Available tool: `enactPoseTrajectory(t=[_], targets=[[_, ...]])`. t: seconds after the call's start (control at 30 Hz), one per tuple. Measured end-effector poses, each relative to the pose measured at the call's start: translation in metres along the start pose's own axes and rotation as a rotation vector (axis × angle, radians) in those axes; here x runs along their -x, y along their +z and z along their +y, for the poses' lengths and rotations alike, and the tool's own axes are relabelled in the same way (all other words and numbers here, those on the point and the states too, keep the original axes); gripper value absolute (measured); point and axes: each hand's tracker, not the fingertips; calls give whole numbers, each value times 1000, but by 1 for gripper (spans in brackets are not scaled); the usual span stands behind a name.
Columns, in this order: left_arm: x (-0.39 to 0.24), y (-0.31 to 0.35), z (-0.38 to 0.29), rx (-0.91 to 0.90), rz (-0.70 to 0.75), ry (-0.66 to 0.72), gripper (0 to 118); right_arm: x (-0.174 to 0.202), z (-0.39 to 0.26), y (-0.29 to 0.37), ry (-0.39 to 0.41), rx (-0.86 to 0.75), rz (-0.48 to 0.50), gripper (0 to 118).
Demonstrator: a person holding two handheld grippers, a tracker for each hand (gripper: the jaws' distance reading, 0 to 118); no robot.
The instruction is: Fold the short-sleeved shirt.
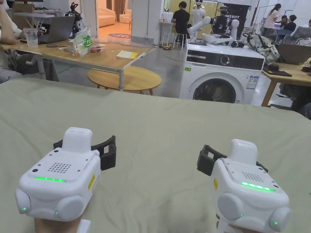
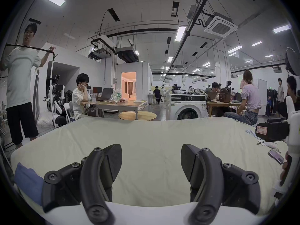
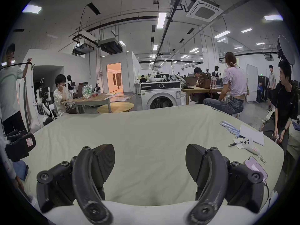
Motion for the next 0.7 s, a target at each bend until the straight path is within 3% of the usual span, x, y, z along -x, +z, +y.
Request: enactPoseTrajectory(t=[0.27, 0.47, 0.7], targets=[[-1, -1, -1, 8, -1, -7, 75, -4, 1, -2, -7, 27, 34, 91], [-1, -1, -2, 18, -7, -8, 75, -7, 1, -9, -37, 67, 0, 91], [-1, -3, -3, 23, 3, -22, 75, -15, -5, -10, -40, 64, 79, 91]])
